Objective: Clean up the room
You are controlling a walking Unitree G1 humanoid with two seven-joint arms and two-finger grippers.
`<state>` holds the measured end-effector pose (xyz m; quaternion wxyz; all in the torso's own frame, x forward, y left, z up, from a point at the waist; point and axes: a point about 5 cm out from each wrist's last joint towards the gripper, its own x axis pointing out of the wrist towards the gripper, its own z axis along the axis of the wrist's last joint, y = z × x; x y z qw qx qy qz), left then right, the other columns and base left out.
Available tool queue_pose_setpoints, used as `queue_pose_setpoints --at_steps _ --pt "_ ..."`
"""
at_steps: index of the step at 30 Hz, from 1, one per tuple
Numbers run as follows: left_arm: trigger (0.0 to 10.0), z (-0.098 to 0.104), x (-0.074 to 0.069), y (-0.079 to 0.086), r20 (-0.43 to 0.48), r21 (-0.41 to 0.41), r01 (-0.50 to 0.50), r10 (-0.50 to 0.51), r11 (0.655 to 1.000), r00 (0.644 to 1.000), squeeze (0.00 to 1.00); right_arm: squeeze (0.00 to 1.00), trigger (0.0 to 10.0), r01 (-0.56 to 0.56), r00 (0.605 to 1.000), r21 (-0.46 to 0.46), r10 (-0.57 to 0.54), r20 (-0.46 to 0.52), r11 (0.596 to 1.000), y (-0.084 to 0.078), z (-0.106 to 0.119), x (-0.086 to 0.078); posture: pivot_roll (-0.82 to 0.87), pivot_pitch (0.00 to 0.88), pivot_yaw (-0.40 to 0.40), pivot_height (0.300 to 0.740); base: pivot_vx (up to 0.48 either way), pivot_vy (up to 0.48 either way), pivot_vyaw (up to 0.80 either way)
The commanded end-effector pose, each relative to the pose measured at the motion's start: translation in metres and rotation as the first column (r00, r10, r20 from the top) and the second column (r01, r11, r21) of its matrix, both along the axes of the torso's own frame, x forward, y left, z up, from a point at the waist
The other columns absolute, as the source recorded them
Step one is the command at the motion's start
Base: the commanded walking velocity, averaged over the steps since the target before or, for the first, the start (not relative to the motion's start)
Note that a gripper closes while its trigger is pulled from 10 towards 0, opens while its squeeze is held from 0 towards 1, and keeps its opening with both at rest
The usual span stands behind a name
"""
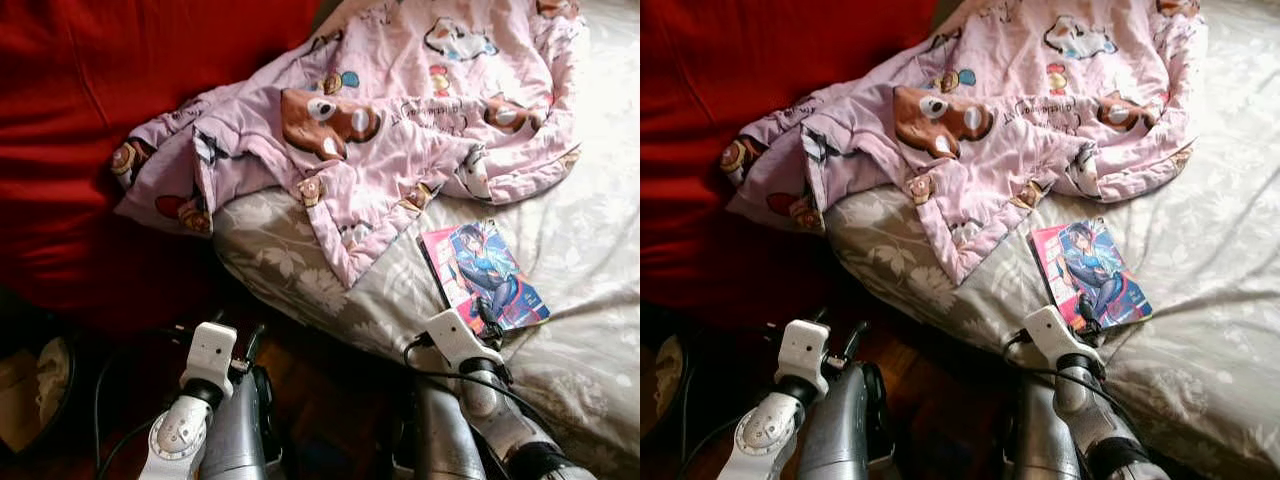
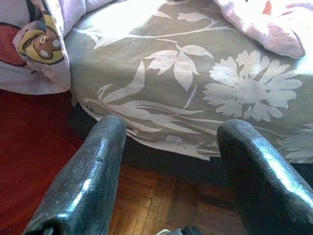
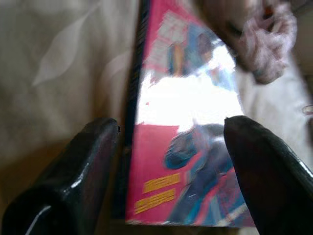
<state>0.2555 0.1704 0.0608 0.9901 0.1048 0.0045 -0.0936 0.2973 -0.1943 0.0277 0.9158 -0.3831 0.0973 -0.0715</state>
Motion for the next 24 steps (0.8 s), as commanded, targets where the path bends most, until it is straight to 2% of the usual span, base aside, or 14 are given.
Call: queue_pose_setpoints --at_steps 1,8,9,11,14,24 --pt "10.0 -0.007 -0.005 0.001 -0.032 0.012 0.006 -0.006 1.000 0.999 0.00 0.00 10.0 0.014 1.000 -0.031 -0.013 0.015 0.999 -0.005 0.001 -0.004 0.13 0.281 0.004 0.560 0.000 0.000 0.00" --pt "10.0 -0.007 -0.005 0.000 -0.033 0.017 0.014 -0.014 1.000 0.999 0.00 0.00 10.0 -0.014 0.999 -0.113 0.017 0.031 0.993 -0.008 0.005 -0.013 0.12 0.283 -0.001 0.560 0.000 0.000 0.00" --pt "10.0 -0.007 -0.005 0.000 -0.033 0.017 0.014 -0.014 1.000 0.999 0.00 0.00 10.0 -0.014 0.999 -0.113 0.017 0.031 0.993 -0.008 0.005 -0.013 0.12 0.283 -0.001 0.560 0.000 0.000 0.00" --pt "10.0 -0.008 -0.006 -0.001 -0.036 0.017 0.015 -0.014 1.000 0.999 0.00 0.00 10.0 -0.014 1.000 -0.112 0.011 -0.029 0.994 -0.010 -0.003 -0.022 0.12 0.284 -0.002 0.560 0.000 0.000 0.00" --pt "10.0 -0.008 -0.006 -0.001 -0.036 0.017 0.015 -0.015 1.000 0.999 0.00 0.00 10.0 -0.017 0.998 -0.111 0.011 -0.055 0.994 -0.010 -0.006 -0.024 0.12 0.282 -0.001 0.560 0.000 0.000 0.00" --pt "10.0 -0.008 -0.006 0.000 -0.032 0.019 0.015 -0.014 1.000 0.999 0.00 0.00 10.0 -0.044 0.997 -0.082 0.037 -0.074 0.996 -0.004 -0.005 -0.021 0.13 0.277 0.001 0.560 0.000 0.000 0.00"
